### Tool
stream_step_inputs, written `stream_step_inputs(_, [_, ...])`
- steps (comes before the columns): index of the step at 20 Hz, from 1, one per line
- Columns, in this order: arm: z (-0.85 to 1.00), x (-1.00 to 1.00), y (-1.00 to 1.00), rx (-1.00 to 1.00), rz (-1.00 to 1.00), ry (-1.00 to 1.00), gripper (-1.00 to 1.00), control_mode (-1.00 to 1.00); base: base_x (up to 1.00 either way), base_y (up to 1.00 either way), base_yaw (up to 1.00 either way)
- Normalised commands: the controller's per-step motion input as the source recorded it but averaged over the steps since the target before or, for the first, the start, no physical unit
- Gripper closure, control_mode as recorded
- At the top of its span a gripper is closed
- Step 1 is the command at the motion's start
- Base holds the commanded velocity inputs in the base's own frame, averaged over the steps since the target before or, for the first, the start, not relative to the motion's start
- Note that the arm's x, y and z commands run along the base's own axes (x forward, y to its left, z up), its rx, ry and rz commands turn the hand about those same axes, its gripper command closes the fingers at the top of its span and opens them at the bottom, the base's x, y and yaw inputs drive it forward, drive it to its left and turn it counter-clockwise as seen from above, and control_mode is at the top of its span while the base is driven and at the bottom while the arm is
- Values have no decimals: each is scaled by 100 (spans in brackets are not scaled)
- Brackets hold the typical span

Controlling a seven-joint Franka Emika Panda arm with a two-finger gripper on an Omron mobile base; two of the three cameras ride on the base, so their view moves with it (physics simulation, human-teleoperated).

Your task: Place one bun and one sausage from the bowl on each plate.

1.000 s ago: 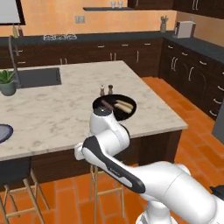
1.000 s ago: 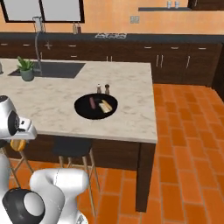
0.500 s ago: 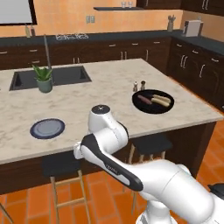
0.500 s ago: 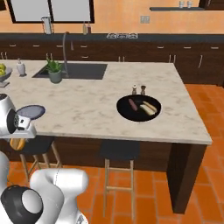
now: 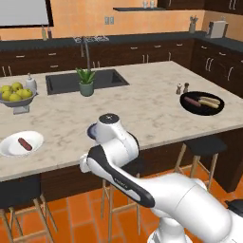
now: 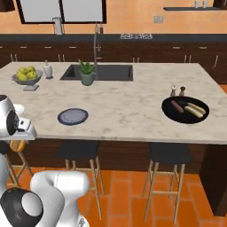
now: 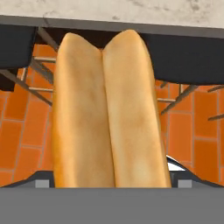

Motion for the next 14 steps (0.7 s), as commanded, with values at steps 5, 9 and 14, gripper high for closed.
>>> stream_step_inputs(5, [0, 0, 0, 0, 0, 0, 100, 100, 77, 93, -12])
stream_step_inputs(9, [0, 0, 0, 0, 0, 0, 100, 100, 95, 53, -13])
stream_step_inputs(14, [19, 39, 56, 0, 0, 0, 100, -100, 39, 21, -2])
